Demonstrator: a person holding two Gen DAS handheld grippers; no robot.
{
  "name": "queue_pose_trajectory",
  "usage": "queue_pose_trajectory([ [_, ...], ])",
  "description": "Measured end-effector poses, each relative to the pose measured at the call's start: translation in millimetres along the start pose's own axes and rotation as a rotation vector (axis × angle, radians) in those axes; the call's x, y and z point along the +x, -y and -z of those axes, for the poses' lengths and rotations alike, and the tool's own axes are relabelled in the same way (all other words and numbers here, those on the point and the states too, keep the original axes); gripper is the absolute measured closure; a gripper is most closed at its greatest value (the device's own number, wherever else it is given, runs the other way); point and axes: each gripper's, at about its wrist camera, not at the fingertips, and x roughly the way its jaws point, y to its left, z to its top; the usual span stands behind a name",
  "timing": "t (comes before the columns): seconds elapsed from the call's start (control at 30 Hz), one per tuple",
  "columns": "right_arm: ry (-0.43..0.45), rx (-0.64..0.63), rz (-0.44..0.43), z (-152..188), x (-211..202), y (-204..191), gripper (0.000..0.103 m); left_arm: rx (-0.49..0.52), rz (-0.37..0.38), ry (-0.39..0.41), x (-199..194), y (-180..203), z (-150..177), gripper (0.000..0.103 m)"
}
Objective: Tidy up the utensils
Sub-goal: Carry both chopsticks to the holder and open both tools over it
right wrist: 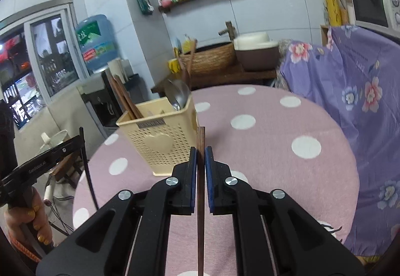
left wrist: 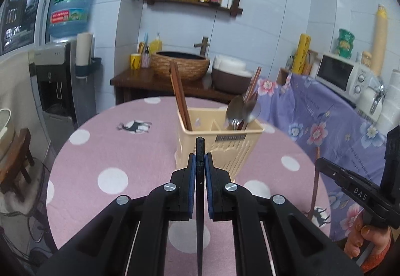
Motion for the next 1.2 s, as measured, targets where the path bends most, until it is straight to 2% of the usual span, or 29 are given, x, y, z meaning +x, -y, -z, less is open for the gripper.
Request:
queue_pose_trajectory([
  [0.13, 0.015, -0.022, -0.01, -5, -9, -6, 0.095, 0.003, -0.003, 0.032, -8, 1, -6, 0.095],
  [0.67, 0.053, -0.057, -0.04, -15, -25, -15, 0.095, -0.019, 0.043, 0.041, -14, -3, -17, 0.095],
  [0.87, 0.073, -0.058, -0.047, -30, -26, -17, 0.095, -0.009, 0.052, 0.052, -16, -3, -30, 0.095],
  [1.03, 0.104, -0.089, -0.065, -65, -25, -32, 0.095, -0.033, 0.122, 0.044, -20, -3, -68, 0.095],
  [1.2, 0.185, -0.151, -0.087, -130, -36, -63, 0.095, -0.023, 0.134, 0.132, -41, 4, -131, 0.095],
])
